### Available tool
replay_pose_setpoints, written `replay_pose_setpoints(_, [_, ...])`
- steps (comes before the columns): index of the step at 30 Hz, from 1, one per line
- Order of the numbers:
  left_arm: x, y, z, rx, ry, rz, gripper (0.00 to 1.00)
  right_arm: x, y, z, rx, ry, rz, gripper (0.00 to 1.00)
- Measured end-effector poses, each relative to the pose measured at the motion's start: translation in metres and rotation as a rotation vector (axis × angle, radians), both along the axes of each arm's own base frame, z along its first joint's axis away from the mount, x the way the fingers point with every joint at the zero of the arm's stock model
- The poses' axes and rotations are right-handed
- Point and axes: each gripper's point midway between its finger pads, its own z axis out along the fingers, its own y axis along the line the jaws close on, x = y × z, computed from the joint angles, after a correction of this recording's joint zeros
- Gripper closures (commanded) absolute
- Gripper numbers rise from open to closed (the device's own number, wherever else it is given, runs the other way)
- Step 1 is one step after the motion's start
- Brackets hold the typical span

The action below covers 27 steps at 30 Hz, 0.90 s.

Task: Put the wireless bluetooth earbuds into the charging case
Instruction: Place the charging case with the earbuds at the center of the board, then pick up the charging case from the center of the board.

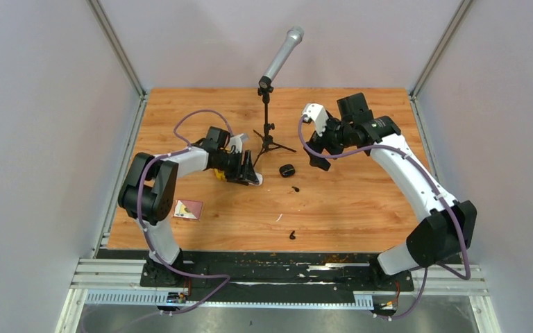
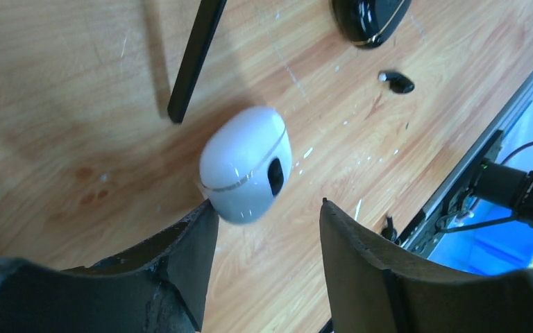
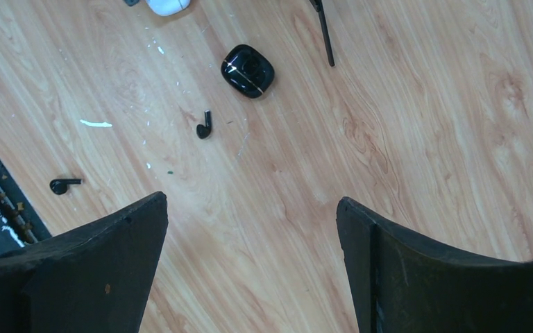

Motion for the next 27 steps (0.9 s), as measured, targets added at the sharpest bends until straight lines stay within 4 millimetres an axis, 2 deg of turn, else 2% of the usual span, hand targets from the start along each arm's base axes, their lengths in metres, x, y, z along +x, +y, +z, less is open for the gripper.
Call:
replay_pose_setpoints(3, [-0.005,0.01,0.005,0.041,-0.008,-0.007,0.38,0.01,0.002,-0.011,0.002,0.023,-0.014,0.11])
replay_pose_setpoints(6, [-0.009,0.025,0.013,0.097,-0.03,0.0,0.38,0.022,0.007,-0.02,0.038,0.052,-0.076,0.18])
replay_pose_setpoints(10, [-0.011,0.048,0.041,0.164,-0.109,0.022,0.38,0.034,0.018,-0.041,0.103,0.163,-0.215,0.28])
replay_pose_setpoints(16, [-0.008,0.07,0.114,0.188,-0.386,0.084,0.38,0.04,0.038,-0.115,0.12,0.478,-0.427,0.3])
replay_pose_setpoints(19, [-0.012,0.076,0.138,0.177,-0.496,0.113,0.38,0.038,0.046,-0.145,0.082,0.568,-0.492,0.32])
replay_pose_setpoints(22, [-0.014,0.08,0.141,0.181,-0.523,0.131,0.38,0.041,0.055,-0.154,0.039,0.574,-0.561,0.37])
replay_pose_setpoints(27, [-0.017,0.089,0.126,0.209,-0.492,0.151,0.38,0.064,0.072,-0.148,-0.006,0.455,-0.649,0.4])
